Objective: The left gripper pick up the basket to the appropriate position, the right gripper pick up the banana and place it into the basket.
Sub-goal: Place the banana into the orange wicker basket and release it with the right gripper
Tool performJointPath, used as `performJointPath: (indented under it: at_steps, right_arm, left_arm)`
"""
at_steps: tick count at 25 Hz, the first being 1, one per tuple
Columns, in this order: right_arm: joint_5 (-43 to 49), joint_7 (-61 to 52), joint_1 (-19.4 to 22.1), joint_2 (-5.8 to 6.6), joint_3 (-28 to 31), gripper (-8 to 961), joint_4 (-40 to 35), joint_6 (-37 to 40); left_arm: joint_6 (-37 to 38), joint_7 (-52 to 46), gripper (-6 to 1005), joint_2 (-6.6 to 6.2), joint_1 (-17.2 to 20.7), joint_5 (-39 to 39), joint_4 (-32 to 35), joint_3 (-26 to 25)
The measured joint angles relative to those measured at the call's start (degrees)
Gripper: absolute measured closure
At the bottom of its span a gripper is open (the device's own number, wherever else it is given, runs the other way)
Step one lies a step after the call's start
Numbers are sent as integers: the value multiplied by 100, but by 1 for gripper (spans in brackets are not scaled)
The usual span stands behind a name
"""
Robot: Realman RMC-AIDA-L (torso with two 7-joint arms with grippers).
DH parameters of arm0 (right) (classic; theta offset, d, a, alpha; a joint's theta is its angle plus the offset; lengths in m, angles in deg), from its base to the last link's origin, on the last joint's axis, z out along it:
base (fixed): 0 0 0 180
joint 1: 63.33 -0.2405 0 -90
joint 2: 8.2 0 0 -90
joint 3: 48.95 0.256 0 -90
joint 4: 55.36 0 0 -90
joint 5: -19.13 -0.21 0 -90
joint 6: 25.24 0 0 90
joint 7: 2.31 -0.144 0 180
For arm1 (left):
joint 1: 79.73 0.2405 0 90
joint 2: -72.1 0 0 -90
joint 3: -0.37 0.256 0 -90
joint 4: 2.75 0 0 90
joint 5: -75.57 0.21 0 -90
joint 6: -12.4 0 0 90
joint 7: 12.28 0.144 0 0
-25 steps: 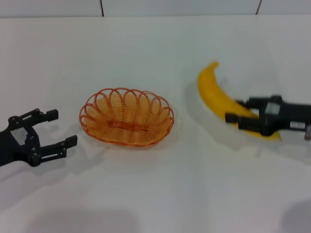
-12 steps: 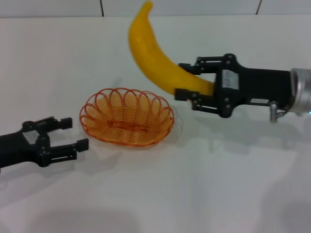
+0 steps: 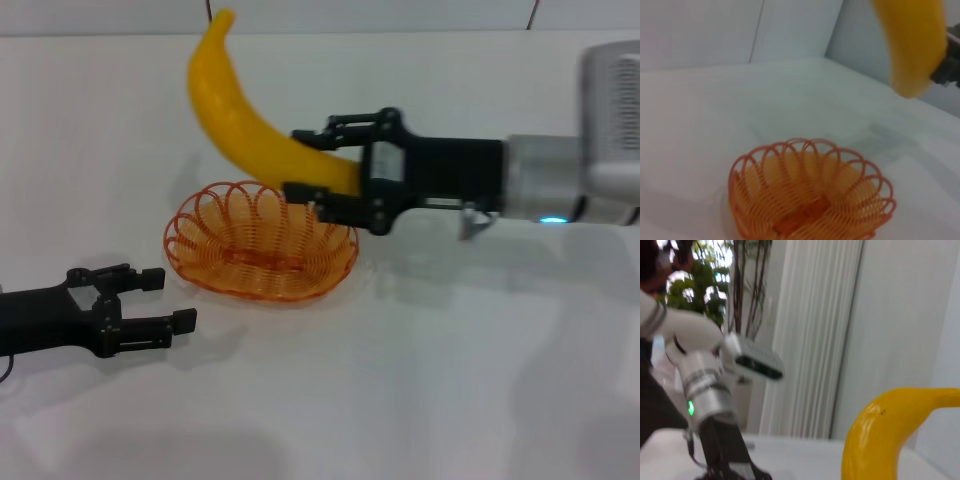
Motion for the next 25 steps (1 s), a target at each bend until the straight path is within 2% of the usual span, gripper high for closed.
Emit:
performJointPath:
  at_steps: [3, 6, 13, 23, 25]
  right_arm:
    - [8, 8, -168, -7, -215, 463, 278, -666]
    - [9, 12, -218, -11, -420, 462, 407, -996]
    - [8, 14, -300, -54, -909, 462, 534, -1138]
    - [-49, -54, -338, -50, -885, 463, 795, -1333]
    - [-66, -134, -294, -23, -837, 422, 746, -1259]
  left_arm:
    - [-85, -64, 140, -12, -109, 57, -179, -42]
    - [-93, -77, 140, -23, -191, 57, -266, -44]
    - [-91, -85, 140, -23, -226, -32, -279, -51]
    - [-40, -86, 141, -20, -225, -47, -274, -55]
    - [-34, -86, 141, -26, -196, -61, -266, -61]
